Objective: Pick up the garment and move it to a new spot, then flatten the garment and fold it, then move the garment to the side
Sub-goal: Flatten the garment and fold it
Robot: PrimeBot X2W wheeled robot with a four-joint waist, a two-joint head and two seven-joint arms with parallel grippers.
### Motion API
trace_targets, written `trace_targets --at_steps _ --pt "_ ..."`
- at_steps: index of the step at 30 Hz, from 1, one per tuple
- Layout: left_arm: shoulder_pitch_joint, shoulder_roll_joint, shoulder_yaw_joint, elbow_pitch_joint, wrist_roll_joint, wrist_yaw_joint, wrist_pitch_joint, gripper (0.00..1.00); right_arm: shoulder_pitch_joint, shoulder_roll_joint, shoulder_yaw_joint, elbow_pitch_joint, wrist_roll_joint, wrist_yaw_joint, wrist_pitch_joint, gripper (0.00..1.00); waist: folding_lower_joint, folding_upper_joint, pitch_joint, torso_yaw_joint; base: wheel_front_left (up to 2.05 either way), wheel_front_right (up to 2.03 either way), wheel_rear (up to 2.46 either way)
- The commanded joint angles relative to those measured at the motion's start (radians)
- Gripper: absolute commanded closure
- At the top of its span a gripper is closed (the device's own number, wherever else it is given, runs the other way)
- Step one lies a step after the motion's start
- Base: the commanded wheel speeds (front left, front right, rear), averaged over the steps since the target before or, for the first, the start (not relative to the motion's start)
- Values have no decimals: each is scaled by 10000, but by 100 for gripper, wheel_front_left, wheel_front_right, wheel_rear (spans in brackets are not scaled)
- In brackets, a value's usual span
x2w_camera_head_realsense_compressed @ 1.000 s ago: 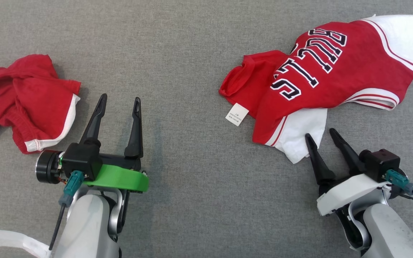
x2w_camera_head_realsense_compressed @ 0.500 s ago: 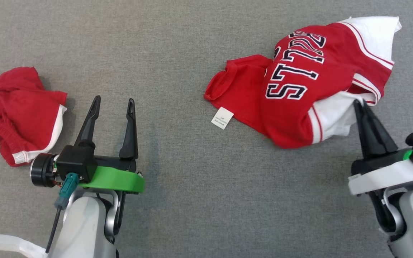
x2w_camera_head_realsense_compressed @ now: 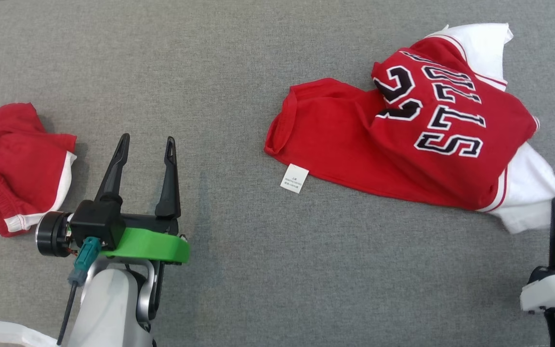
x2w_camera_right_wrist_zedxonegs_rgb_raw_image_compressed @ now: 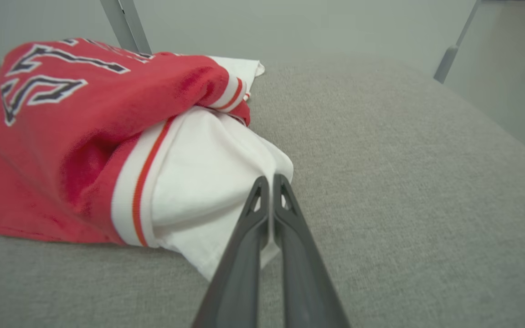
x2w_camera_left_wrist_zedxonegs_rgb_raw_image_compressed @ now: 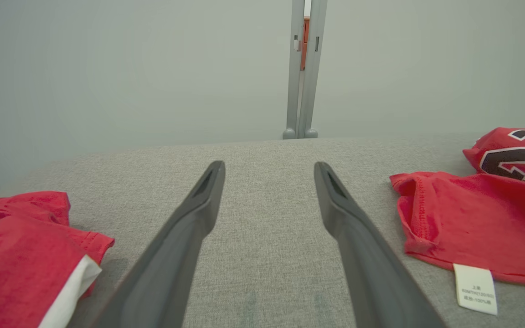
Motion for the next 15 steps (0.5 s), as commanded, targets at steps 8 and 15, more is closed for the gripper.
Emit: trace_targets --at_steps 8,15 --pt "173 81 114 56 85 -62 -34 0 -546 301 269 1225 109 -18 -874 0 0 0 -54 -155 0 0 0" --pt "320 97 166 64 101 -51 -34 0 -796 110 1101 -386 -159 -18 -1146 0 0 0 -307 -180 0 0 0"
